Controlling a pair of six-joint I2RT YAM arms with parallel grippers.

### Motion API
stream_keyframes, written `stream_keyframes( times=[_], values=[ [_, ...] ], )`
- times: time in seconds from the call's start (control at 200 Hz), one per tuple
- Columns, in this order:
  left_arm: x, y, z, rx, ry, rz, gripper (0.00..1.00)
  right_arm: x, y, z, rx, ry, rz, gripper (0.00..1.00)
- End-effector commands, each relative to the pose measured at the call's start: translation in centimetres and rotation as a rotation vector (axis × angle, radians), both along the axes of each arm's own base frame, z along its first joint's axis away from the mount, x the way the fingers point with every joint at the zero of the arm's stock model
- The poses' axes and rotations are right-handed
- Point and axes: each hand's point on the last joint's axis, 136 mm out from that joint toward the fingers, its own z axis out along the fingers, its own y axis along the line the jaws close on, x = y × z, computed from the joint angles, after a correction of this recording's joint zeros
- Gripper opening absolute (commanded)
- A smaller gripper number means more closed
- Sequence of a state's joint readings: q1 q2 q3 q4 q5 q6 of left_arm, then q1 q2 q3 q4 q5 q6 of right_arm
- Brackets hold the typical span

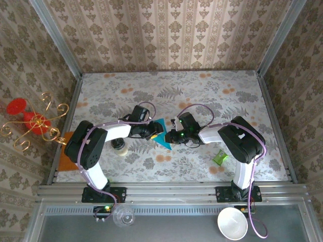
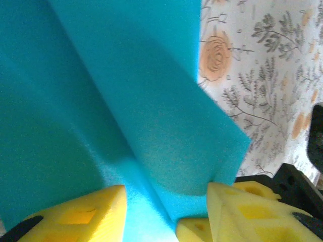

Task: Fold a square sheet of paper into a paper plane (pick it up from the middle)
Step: Fourth fold the wing at the center of the table.

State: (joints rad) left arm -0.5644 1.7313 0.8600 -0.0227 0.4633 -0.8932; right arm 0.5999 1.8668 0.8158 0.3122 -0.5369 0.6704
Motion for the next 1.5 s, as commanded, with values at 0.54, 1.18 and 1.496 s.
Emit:
stream_keyframes(
  times=[0.54, 1.18, 1.496],
  values=[
    [-3.2, 4.0, -6.4, 0.257, 0.244, 0.045, 0.4, -1.5, -1.5, 0.9, 0.019, 0.08, -0.032, 0.35],
    [-3.3, 3.4, -6.7, 0.249, 0.253, -0.015, 0.46, -2.0, -1.6, -0.4, 0.014, 0.135, -0.042, 0.24],
    [-3.6, 3.5, -6.8, 0.265, 0.253, -0.042, 0.46, -1.3, -1.2, 1.6, 0.049, 0.099, -0.044, 0.22]
  ],
)
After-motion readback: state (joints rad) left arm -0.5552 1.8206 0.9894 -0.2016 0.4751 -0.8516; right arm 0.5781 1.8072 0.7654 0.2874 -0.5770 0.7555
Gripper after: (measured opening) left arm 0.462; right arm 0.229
